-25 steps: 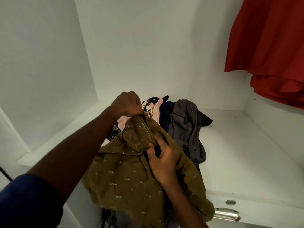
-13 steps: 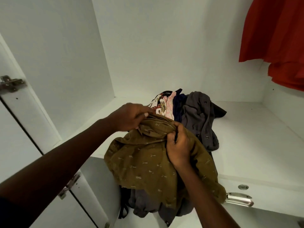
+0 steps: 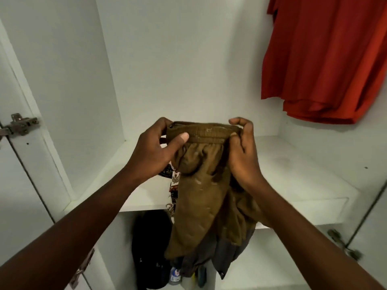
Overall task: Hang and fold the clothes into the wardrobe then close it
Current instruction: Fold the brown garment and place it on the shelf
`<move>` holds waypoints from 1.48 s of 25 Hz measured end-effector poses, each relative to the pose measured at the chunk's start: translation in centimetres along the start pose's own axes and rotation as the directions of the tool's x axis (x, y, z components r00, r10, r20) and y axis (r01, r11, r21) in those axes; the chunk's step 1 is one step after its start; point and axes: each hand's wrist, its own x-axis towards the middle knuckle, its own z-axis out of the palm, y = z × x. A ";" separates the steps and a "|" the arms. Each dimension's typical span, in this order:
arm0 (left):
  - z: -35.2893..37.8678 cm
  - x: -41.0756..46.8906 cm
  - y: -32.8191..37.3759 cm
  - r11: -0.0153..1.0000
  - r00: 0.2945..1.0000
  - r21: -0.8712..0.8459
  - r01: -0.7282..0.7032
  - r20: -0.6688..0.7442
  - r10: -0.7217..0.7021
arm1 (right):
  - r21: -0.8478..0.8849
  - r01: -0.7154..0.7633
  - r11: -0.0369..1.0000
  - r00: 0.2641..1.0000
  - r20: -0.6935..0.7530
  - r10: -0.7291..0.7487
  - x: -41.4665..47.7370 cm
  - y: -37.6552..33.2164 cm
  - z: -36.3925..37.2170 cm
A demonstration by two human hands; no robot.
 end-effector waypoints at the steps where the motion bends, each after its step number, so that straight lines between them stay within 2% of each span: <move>1: 0.0 0.0 1.1 0.996 1.000 -0.085 0.025 -0.004 -0.025 | -0.016 0.025 1.000 1.000 -0.008 -0.025 0.1 -1.9 -0.4; 3: 0.1 -0.1 3.3 0.984 0.998 -0.177 0.009 -0.055 -0.019 | -0.072 0.095 0.993 0.995 -0.032 -0.097 0.7 -5.2 -1.7; 6: 0.4 -0.2 6.5 0.954 0.980 -0.270 -0.128 -0.184 0.079 | -0.171 0.237 0.956 0.961 -0.103 -0.257 1.6 -9.1 -3.7; 9: 0.8 -0.3 9.5 0.927 0.919 -0.212 -0.311 -0.315 0.236 | -0.261 0.401 0.878 0.865 -0.206 -0.457 1.4 -11.0 -5.2; 11: 1.2 0.0 10.5 0.945 0.921 -0.093 -0.313 -0.273 0.279 | -0.431 0.450 0.782 0.794 -0.207 -0.571 1.1 -10.7 -6.2; 13: 1.7 1.1 10.2 0.976 0.964 0.001 -0.219 -0.152 0.217 | -0.566 0.426 0.706 0.784 -0.158 -0.600 1.1 -9.6 -7.7; 15: 2.3 2.2 9.1 0.989 0.986 -0.067 -0.134 -0.107 0.126 | -0.607 0.376 0.700 0.805 -0.159 -0.571 1.2 -8.1 -10.2; 18: 5.2 3.3 7.0 0.970 0.997 -0.233 -0.069 -0.043 0.061 | -0.563 0.297 0.771 0.847 -0.216 -0.485 1.1 -5.8 -13.9; 20: 9.4 3.2 5.8 0.945 0.990 -0.326 0.014 0.136 0.033 | -0.510 0.282 0.813 0.889 -0.180 -0.421 1.3 -4.3 -15.1; 22: 13.9 2.7 4.8 0.911 0.922 -0.385 0.149 0.387 0.012 | -0.446 0.305 0.842 0.916 -0.103 -0.387 2.2 -3.2 -15.3; 24: 18.5 3.4 3.7 0.869 0.872 -0.438 0.231 0.489 0.015 | -0.353 0.337 0.873 0.931 -0.013 -0.365 4.0 -2.3 -15.8; 28: 23.5 8.0 2.1 0.719 0.862 -0.601 0.349 0.506 0.005 | -0.204 0.379 0.902 0.925 0.098 -0.367 8.1 -1.2 -18.2; 30: 23.8 9.6 2.1 0.659 0.837 -0.647 0.384 0.545 0.048 | -0.225 0.351 0.909 0.934 0.151 -0.323 9.9 -1.4 -20.4; 32: 24.2 10.9 2.8 0.599 0.804 -0.676 0.429 0.588 0.088 | -0.319 0.257 0.912 0.963 0.167 -0.213 11.7 -0.6 -23.2; 34: 25.5 12.7 3.2 0.613 0.815 -0.665 0.426 0.577 0.061 | -0.420 0.186 0.888 0.978 0.164 -0.128 13.9 2.1 -25.4; 37: 28.6 15.3 2.6 0.660 0.837 -0.595 0.458 0.539 -0.094 | -0.473 0.113 0.874 0.991 0.117 -0.065 17.6 8.9 -25.7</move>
